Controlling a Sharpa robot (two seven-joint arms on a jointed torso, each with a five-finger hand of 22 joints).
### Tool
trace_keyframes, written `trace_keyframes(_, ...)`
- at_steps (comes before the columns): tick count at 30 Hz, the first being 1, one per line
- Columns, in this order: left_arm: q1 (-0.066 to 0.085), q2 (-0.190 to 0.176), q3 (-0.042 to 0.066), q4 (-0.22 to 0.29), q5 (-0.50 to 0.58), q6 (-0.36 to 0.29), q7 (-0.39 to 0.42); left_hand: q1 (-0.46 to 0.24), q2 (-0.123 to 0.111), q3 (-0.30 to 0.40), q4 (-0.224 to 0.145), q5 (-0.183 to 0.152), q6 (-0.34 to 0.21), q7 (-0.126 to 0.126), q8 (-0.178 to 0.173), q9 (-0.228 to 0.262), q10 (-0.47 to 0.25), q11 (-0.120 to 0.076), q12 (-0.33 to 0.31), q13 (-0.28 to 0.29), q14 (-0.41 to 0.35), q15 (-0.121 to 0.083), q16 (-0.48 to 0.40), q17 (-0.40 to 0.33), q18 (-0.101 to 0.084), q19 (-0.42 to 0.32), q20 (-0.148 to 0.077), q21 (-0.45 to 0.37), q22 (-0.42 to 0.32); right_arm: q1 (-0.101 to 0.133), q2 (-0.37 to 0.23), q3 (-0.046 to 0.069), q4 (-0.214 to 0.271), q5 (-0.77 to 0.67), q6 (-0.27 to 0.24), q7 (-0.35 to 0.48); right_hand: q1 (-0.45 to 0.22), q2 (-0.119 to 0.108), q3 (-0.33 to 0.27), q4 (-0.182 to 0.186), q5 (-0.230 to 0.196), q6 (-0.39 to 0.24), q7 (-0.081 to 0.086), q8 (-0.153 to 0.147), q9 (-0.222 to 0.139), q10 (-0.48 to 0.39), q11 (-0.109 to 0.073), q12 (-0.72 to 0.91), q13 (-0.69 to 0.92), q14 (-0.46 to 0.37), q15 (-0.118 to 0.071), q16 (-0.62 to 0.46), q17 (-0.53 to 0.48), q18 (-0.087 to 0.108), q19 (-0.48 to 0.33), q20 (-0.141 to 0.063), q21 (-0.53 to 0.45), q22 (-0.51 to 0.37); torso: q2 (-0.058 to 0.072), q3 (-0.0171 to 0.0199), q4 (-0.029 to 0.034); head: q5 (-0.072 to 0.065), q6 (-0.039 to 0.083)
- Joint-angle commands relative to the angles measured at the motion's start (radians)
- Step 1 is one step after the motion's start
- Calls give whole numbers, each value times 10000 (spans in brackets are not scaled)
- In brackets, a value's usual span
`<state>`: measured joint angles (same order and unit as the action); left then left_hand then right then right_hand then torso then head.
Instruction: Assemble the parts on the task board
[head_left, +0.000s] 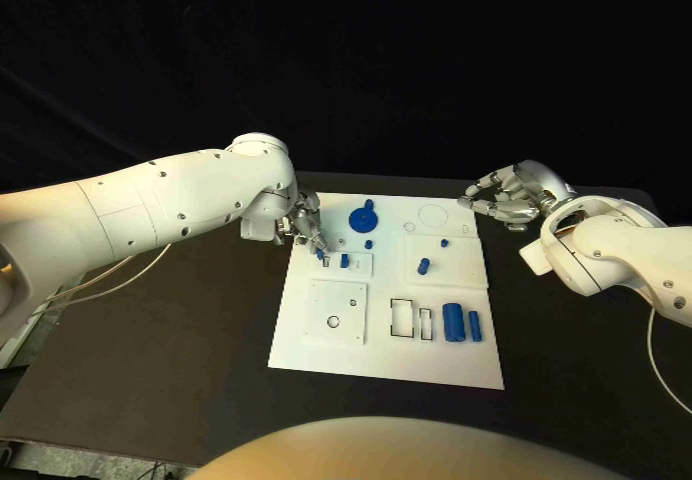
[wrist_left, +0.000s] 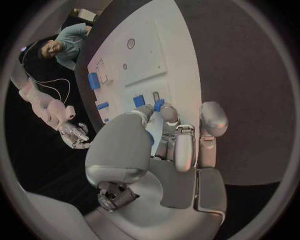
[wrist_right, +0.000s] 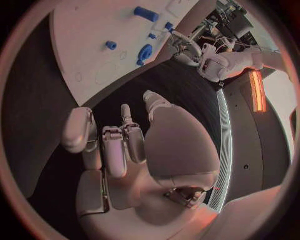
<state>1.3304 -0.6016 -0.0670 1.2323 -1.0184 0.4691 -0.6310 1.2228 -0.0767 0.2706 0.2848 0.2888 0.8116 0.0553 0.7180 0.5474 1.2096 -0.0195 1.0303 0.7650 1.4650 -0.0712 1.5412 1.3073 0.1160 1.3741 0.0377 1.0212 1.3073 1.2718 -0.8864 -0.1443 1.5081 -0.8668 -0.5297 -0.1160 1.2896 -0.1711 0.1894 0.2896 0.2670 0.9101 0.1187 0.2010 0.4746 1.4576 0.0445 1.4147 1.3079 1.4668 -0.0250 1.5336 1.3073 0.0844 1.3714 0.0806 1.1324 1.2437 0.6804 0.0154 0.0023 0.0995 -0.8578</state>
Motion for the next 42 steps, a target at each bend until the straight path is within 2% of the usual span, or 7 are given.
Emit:
trace_keyframes(1,-1,33,2,-8,95,84,20,632,100,663,-120,-707,6,-61,-7,60,-82,-42,86,2,939,-70,56,2074,-130,35,-27,-25,1043,-6,8,0,10,-97,59,24,-87,-26,33,-9,19,-65,33,69,11,7,-44,-10,1011,801,-49,-30,1608,178,43,-44,-54,10,-11,2,7,3,-22)
trace_keyframes(3,-2,36,2,-13,103,49,48,838,102,1106,-163,-1014,-15,-66,-3,94,-68,-46,119,18,946,-73,69,2104,-142,58,-32,24,1082,-6,9,0,10,-97,59,24,-87,-26,33,-9,19,-65,33,69,11,7,-44,-10,1011,801,-49,-30,1608,178,43,-44,-54,10,-12,3,11,5,-19)
trace_keyframes(5,-4,38,2,-18,115,1,86,1133,19,2045,-372,-1669,-69,-73,26,169,-57,-43,138,11,955,-74,86,2144,-148,73,-38,48,1130,-6,11,0,9,-97,60,24,-87,-26,33,-9,19,-65,33,69,11,7,-44,-10,1011,801,-49,-30,1608,178,43,-44,-54,10,-11,0,10,4,-21)
trace_keyframes(9,-8,33,2,-28,220,-93,150,888,-398,3805,-918,-1802,-196,4,255,451,61,-3,184,-13,967,-17,110,2199,-161,104,-6,84,1232,-6,15,0,6,-97,63,25,-87,-26,33,-9,19,-65,33,69,11,7,-44,-10,1011,801,-49,-30,1608,178,43,-44,-54,10,-17,1,4,18,-19)
trace_keyframes(13,-12,14,2,-23,320,-185,192,407,-514,5054,-1626,-1717,-210,45,539,743,185,48,238,-8,973,10,121,2225,-174,139,28,140,1309,-6,15,0,1,-97,63,25,-87,-26,33,-9,19,-65,33,69,11,7,-44,-10,1011,801,-49,-30,1608,178,43,-44,-54,10,-17,3,4,13,-21)
trace_keyframes(31,-31,-587,10,641,1357,-1456,103,-375,-692,6028,-2383,-984,-56,-24,982,1062,620,-22,771,588,987,-55,146,2278,-205,260,-24,377,1372,-6,-33,0,17,-97,54,24,-87,-26,33,-9,19,-65,33,69,11,7,-44,-10,1011,801,-49,-30,1608,178,43,-44,-54,10,-24,8,15,14,-42)
trace_keyframes(42,-315,-975,-4,1464,419,-2651,84,-616,-779,6262,-2582,-614,25,-68,1124,1129,828,-63,1038,925,981,-92,131,2238,-238,339,-62,588,1420,-6,-50,0,23,-105,49,35,-89,-24,42,-9,34,-74,32,83,31,13,-45,0,1017,799,-50,-35,1601,176,53,-46,-62,20,-35,-3,29,43,-43)
